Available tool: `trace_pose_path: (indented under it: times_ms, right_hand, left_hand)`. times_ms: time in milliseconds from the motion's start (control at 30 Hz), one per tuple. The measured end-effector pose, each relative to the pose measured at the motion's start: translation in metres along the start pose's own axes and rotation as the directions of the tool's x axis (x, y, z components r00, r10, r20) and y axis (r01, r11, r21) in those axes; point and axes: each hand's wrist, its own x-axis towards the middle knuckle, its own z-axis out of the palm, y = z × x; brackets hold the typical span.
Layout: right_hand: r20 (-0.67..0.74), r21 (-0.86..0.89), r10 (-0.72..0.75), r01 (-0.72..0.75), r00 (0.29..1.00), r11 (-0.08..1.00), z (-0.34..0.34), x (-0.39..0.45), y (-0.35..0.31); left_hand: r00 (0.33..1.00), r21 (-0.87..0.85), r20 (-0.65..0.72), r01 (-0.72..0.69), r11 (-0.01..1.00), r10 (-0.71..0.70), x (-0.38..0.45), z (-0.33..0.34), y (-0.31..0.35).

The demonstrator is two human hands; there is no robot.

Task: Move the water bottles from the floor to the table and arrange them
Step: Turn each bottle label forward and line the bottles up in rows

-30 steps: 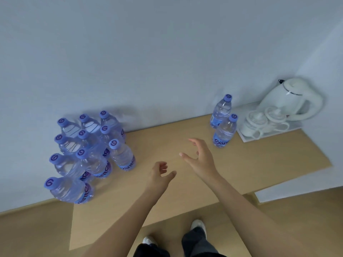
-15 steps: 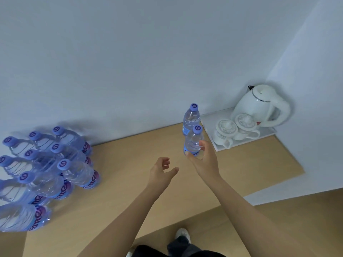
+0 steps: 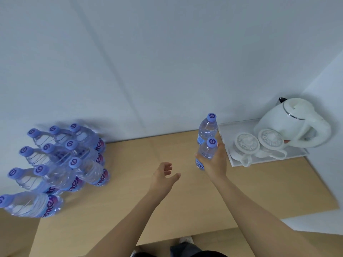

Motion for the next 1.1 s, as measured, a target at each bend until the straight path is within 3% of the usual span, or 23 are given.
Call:
trace_pose_path:
  times_ms: [200, 400, 700, 867, 967, 1100]
  right_hand:
    - [0.038, 0.040, 0.056, -0.058, 0.998, 0.998, 0.005, 0.005, -0.016]
    - [0.222, 0.141, 0.057, -0.090, 0.973, 0.986, 0.014, -0.011, -0.046]
    - [0.415, 0.223, -0.001, -0.101, 0.910, 0.969, 0.036, -0.052, -0.127]
    - [0.424, 0.224, -0.001, -0.104, 0.906, 0.969, 0.063, -0.073, -0.152]
    - [0.448, 0.254, -0.028, -0.097, 0.894, 0.962, 0.074, -0.085, -0.163]
    - [0.587, 0.391, -0.076, -0.200, 0.806, 0.898, 0.075, -0.095, -0.172]
  left_hand:
    - [0.999, 0.015, 0.039, 0.013, 1.000, -0.014, 0.002, -0.006, -0.008]
    - [0.975, 0.080, 0.218, -0.071, 0.994, 0.052, 0.002, -0.021, -0.006]
    - [0.919, -0.180, 0.348, -0.128, 0.975, 0.185, -0.031, -0.077, 0.026]
    - [0.953, -0.246, 0.227, -0.143, 0.959, 0.201, -0.052, -0.103, 0.024]
    - [0.949, -0.282, 0.232, -0.147, 0.948, 0.216, -0.061, -0.119, 0.023]
    - [0.926, -0.362, 0.292, -0.125, 0.924, 0.239, -0.073, -0.137, 0.018]
